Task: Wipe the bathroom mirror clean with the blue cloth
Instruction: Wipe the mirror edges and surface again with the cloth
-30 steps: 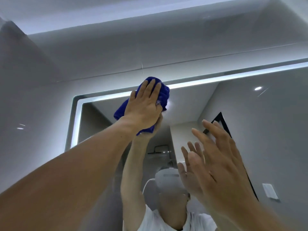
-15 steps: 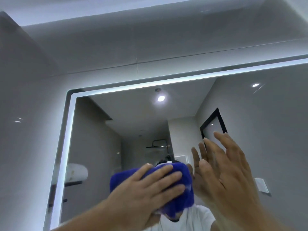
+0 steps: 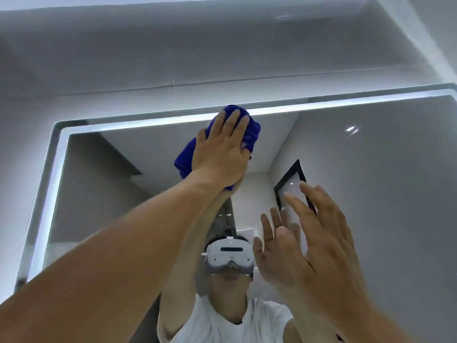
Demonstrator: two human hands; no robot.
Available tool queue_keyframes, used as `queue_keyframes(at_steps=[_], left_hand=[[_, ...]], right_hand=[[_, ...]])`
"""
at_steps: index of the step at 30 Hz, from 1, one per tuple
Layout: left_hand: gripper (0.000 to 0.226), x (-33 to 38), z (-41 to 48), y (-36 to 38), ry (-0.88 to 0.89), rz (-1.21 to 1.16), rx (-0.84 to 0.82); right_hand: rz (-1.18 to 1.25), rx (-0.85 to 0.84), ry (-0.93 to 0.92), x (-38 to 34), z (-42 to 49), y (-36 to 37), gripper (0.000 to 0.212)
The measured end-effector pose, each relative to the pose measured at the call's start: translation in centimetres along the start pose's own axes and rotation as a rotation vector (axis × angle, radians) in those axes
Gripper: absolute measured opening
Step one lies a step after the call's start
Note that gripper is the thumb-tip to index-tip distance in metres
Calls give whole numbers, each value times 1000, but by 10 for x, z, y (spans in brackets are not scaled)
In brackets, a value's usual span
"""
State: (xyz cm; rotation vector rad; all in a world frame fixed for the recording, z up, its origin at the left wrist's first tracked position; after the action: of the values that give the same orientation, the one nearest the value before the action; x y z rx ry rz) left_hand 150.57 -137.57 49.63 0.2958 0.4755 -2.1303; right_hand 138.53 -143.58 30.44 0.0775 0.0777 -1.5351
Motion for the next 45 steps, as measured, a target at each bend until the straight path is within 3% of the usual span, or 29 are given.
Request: queue_keyframes(at_steps=[7, 12, 14, 17, 23, 29, 34, 39, 45], left_hand=[[63, 39, -129, 33, 379, 150, -81], [68, 14, -246, 62, 660, 278, -102], [69, -16, -266, 63, 695, 278, -118], [68, -79, -250, 51, 535, 216, -105], [66, -217, -167, -3, -148, 6, -20], [63, -220, -201, 4, -544, -106, 106], [68, -173, -295, 39, -378, -35, 33], [71, -129, -347, 68, 35, -21, -122], [65, -163, -204, 23, -216, -67, -25]], right_hand=[[-13, -47, 38, -5, -2, -9, 52], [-10, -81, 38, -19, -11, -1, 63], [-5, -83, 28, -30, -11, 6, 63], [17, -91, -11, -46, -10, 19, 61], [64, -85, -23, -69, -17, 48, 55], [98, -106, -21, -97, -30, 67, 49], [129, -231, -14, -123, -56, 85, 52], [97, -291, -7, -124, -71, 86, 57], [2, -310, -58, -97, -59, 69, 58]])
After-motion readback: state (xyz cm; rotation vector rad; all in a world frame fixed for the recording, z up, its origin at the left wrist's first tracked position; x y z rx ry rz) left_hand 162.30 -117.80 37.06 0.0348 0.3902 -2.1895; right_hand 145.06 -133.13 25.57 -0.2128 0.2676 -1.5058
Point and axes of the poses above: each hand's wrist, its own z-axis towards the middle knuckle, its own y-axis out of the palm, x = y × z, the point moved 7 cm from there along z, towards the middle knuckle, and after that the axes turned 8 degrees about -x, right-handed, at the moved point
